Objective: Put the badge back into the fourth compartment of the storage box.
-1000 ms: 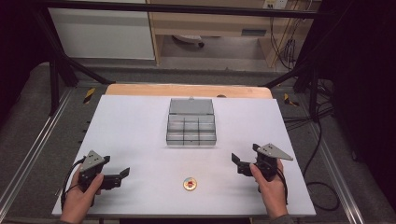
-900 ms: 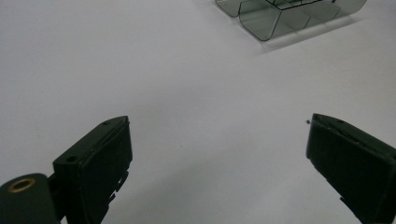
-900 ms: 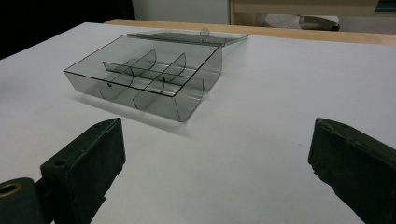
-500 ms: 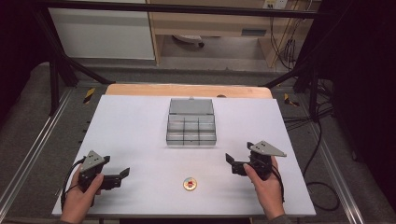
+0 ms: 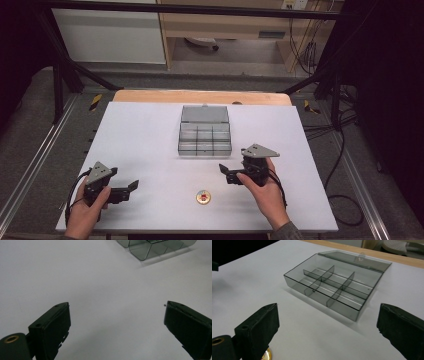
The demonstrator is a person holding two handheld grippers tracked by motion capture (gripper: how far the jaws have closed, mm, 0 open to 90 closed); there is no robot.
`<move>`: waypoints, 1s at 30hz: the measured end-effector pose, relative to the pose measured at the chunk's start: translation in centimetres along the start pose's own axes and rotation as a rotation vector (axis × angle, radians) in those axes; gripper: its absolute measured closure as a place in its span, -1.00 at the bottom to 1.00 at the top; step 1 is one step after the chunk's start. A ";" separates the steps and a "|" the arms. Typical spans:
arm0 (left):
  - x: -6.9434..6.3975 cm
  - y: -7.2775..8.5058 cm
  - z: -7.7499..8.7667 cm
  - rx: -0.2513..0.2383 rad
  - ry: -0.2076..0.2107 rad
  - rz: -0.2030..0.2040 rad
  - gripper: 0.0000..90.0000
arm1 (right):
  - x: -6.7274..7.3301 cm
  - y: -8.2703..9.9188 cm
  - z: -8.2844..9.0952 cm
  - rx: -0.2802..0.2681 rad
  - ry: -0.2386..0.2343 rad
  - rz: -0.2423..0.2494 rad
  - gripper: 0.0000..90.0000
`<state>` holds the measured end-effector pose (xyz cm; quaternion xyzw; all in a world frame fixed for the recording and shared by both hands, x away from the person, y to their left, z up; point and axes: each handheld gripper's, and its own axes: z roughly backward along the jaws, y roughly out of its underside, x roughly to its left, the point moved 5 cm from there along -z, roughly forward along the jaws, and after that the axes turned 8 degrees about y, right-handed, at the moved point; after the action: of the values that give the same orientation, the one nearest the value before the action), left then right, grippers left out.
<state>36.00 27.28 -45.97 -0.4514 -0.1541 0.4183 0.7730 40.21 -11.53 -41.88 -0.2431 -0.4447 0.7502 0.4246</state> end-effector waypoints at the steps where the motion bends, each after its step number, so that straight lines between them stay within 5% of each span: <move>1: 0.0 0.0 0.0 0.000 0.000 0.000 -0.84 | 0.0 0.0 0.0 0.000 0.000 0.000 -0.90; 15: 0.0 0.0 0.0 -0.001 0.006 0.000 -0.84 | 4.2 1.8 -1.7 0.079 -0.103 0.050 -0.87; 30: -0.1 -0.1 0.0 -0.001 0.009 0.000 -0.84 | 6.4 3.0 -1.9 0.143 -0.164 0.087 -0.89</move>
<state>35.99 27.19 -45.92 -0.4538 -0.1506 0.4161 0.7734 37.01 -5.96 -45.35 -0.1694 -0.4122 0.8152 0.3700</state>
